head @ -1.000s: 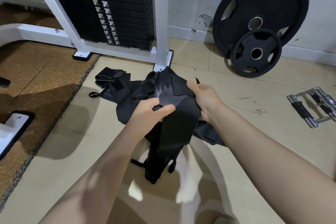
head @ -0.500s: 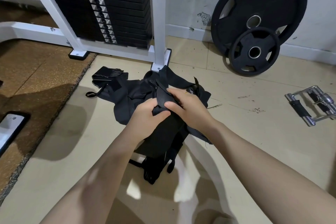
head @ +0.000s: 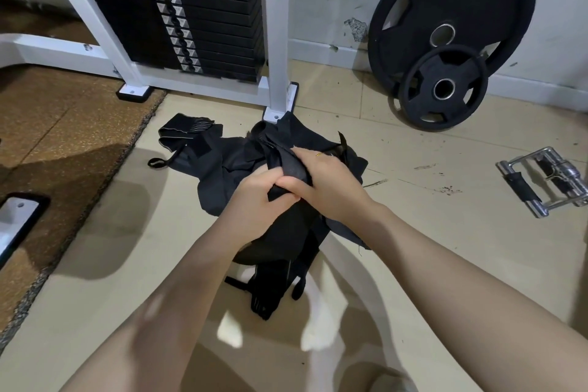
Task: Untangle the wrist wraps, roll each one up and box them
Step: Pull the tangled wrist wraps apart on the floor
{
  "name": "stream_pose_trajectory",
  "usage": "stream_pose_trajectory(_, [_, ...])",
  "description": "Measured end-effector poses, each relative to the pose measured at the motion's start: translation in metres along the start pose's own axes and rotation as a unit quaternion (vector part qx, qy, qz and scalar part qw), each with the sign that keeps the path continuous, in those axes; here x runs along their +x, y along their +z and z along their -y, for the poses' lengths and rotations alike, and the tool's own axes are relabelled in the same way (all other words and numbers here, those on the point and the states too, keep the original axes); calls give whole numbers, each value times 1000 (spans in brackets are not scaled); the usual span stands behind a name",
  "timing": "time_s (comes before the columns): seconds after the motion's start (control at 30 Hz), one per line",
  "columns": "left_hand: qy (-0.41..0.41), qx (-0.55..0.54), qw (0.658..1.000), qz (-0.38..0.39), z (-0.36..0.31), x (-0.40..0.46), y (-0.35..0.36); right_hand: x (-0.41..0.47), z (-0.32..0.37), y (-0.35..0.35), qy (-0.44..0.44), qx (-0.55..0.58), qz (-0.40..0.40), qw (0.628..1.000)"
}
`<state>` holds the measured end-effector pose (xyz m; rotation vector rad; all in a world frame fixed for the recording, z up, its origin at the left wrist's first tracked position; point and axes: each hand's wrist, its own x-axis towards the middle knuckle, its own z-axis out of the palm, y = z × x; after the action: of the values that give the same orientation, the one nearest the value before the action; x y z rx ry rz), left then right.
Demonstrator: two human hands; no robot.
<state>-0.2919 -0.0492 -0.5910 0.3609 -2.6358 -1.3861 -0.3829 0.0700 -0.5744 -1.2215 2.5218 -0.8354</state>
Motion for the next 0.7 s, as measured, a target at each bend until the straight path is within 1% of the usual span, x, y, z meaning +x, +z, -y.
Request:
stream_pose_trajectory(0.07, [5, -14, 1000, 12, -1, -3, -2, 0, -3, 2, -26, -84, -13, 996])
stream_pose_trajectory(0.13, [1, -28, 999, 17, 0, -3, -2, 0, -5, 6, -46, -134, -18, 990])
stream_pose_trajectory(0.17, [-2, -29, 999, 21, -1, -4, -2, 0, -7, 7, -72, -160, -25, 984])
stream_pose_trajectory(0.2, [-5, -33, 999, 25, 0, -4, -1, 0, -8, 7, -108, -163, -36, 980])
stream_pose_trajectory(0.23, [-9, -47, 998, 27, 0, -5, -1, 0, -10, 3, -122, -168, -38, 977])
stream_pose_trajectory(0.3, [-19, -93, 995, 33, -4, -6, -2, 3, -19, 3, -129, -147, -77, 978])
stream_pose_trajectory(0.33, [-20, -108, 993, 35, -8, -5, -3, 4, -19, 4, -90, -72, -80, 990])
stream_pose_trajectory(0.37, [-23, -115, 992, 36, -11, -3, -3, 4, -16, 5, -23, 28, -91, 995])
stream_pose_trajectory(0.4, [-30, -118, 992, 36, -14, -1, -3, 4, -11, 4, 78, 168, -76, 980])
stream_pose_trajectory(0.43, [-36, -117, 992, 34, -16, 0, -5, 3, -14, 4, 167, 269, -82, 945])
stream_pose_trajectory(0.47, [-41, -110, 993, 28, -16, 0, -9, 3, -21, 1, 250, 347, -112, 897])
stream_pose_trajectory(0.5, [-46, -105, 993, 19, -13, -1, -15, 4, -30, -4, 319, 422, -154, 835])
stream_pose_trajectory(0.53, [-51, -99, 994, 14, -7, -2, -21, 3, -42, -11, 360, 455, -207, 788])
stream_pose_trajectory(0.57, [-57, -96, 994, 17, -1, -4, -27, 1, -53, -20, 375, 441, -238, 780])
stream_pose_trajectory(0.6, [-65, -96, 993, 31, 3, -5, -30, 1, -57, -25, 374, 427, -246, 786])
stream_pose_trajectory(0.67, [-97, -105, 988, 51, 11, -5, -27, 3, -54, -20, 352, 448, -222, 791])
stream_pose_trajectory(0.7, [-117, -113, 986, 44, 13, -5, -23, 7, -47, -16, 352, 482, -213, 774])
